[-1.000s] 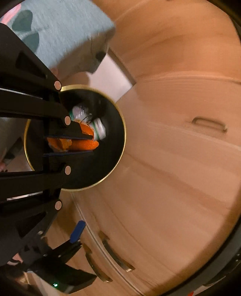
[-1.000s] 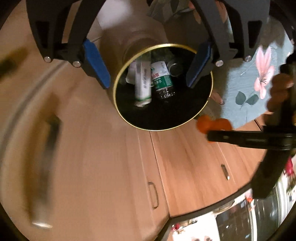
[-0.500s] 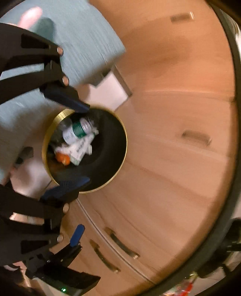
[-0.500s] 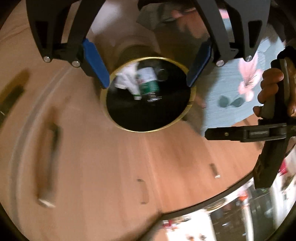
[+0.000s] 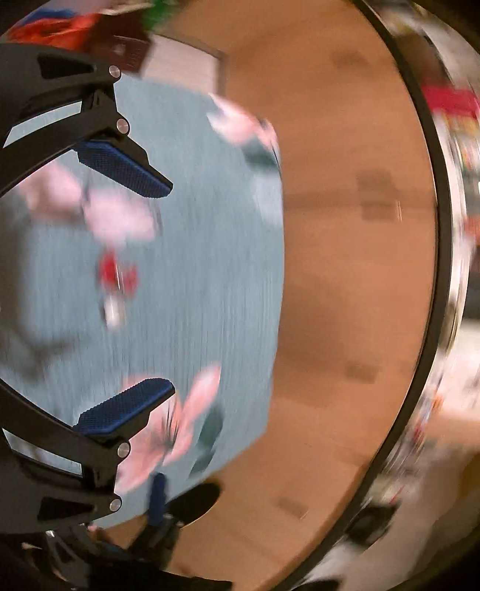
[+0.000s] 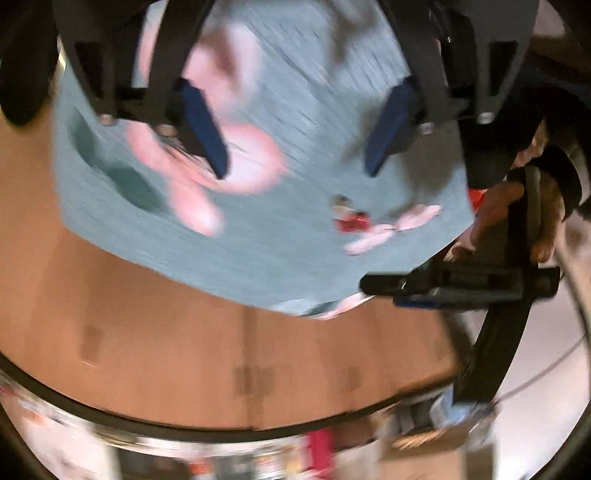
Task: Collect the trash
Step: 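Grasp the small white cap with the right tool while the left tool grasps the red wrapper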
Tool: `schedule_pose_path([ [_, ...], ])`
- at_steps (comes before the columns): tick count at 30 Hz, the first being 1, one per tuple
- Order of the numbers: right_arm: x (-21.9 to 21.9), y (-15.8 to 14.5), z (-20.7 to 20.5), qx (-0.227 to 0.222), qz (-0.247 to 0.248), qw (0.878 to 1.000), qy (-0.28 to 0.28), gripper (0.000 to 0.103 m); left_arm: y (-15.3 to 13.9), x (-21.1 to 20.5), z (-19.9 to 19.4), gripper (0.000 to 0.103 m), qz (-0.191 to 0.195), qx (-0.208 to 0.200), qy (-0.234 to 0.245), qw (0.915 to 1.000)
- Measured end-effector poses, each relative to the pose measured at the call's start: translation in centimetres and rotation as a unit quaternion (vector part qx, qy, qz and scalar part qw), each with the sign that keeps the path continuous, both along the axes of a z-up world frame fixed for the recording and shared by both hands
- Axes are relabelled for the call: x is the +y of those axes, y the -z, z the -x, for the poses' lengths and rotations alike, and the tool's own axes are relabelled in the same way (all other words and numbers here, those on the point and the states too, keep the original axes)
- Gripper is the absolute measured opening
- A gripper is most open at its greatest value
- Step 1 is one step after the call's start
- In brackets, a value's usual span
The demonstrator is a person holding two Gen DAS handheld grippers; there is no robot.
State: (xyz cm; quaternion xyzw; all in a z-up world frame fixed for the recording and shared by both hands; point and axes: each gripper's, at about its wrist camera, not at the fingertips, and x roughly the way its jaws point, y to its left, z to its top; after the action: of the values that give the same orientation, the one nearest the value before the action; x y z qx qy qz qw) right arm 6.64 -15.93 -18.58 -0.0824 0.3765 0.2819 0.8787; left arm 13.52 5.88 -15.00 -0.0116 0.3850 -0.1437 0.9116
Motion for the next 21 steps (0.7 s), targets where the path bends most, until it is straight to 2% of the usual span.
schedule_pose_path([
  [4, 4.7, 2.0, -3.0, 0.016, 0.035, 0.999, -0.033, 0.059, 0.6, 5.3, 0.6, 0.094, 0.016, -0.008, -0.032, 0.9993],
  [8, 6.3, 3.7, -4.7, 0.047, 0.039, 0.997, -0.046, 0.045, 2.0, 8.0, 0.8, 0.094, 0.035, 0.0, -0.04, 0.9986],
  [12, 7.3, 5.6, -6.2, 0.069, 0.048, 0.995, -0.045, 0.044, 3.0, 7.6, 0.8, 0.094, 0.041, 0.008, -0.027, 0.9988],
  [14, 7.4, 6.2, -6.5, 0.073, 0.052, 0.995, -0.042, 0.04, 3.3, 6.8, 0.5, 0.094, 0.04, 0.006, -0.018, 0.999],
  [15, 7.4, 6.3, -6.5, 0.074, 0.052, 0.995, -0.041, 0.037, 3.5, 6.7, 0.5, 0.094, 0.041, 0.004, -0.014, 0.9991],
  [17, 7.4, 6.6, -6.6, 0.077, 0.055, 0.995, -0.043, 0.023, 3.7, 6.3, 0.5, 0.094, 0.038, 0.002, -0.005, 0.9993],
  [21, 7.6, 6.4, -6.3, 0.067, 0.06, 0.995, -0.04, 0.022, 4.1, 5.7, 0.4, 0.094, 0.029, 0.006, -0.001, 0.9996],
])
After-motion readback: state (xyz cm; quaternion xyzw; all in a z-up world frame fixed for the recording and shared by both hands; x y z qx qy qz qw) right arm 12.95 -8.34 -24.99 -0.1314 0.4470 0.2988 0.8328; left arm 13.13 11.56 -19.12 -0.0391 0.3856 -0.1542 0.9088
